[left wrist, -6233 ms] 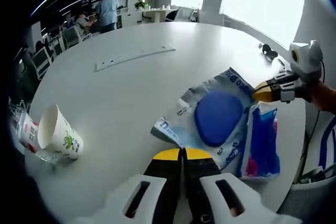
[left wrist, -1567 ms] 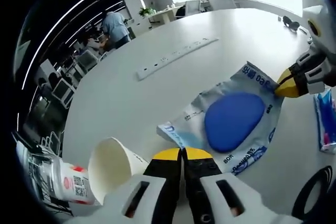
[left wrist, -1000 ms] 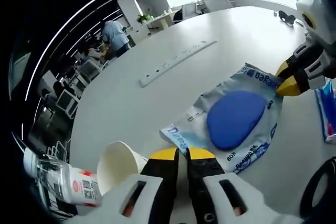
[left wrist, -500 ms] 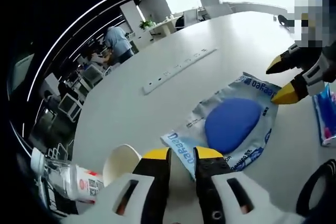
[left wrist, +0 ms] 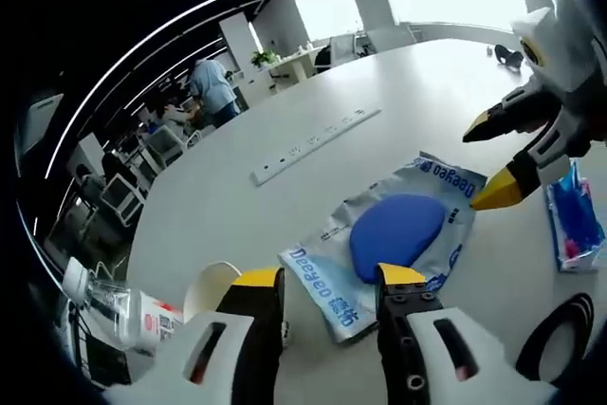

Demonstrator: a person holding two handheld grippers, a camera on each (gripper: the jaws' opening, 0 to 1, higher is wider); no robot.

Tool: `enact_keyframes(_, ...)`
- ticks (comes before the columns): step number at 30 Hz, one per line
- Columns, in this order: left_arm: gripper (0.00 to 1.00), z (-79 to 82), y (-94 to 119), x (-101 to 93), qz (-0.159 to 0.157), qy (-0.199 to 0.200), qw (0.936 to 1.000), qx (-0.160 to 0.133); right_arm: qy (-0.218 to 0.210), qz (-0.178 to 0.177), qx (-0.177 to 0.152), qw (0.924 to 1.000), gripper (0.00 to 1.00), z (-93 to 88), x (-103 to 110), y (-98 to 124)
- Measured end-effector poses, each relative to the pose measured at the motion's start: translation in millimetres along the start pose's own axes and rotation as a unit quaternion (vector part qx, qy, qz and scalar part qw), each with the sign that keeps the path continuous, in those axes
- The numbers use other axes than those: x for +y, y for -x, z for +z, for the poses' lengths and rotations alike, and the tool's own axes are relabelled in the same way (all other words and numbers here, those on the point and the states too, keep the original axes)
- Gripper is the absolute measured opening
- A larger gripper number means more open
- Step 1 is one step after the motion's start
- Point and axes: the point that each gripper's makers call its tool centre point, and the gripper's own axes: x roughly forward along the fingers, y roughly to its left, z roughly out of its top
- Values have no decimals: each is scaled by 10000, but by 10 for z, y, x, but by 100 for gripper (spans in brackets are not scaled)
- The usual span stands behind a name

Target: Arrange the tabletop items into an orderly group along one side of the table until the central work area is clear of visible clutter.

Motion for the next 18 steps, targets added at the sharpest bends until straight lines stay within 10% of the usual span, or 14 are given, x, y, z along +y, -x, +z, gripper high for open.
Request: enact_keyframes(18, 50, -18, 227, -215, -242, 243, 9994, -35, -7, 109, -205, 9997, 70, 107, 49, 205)
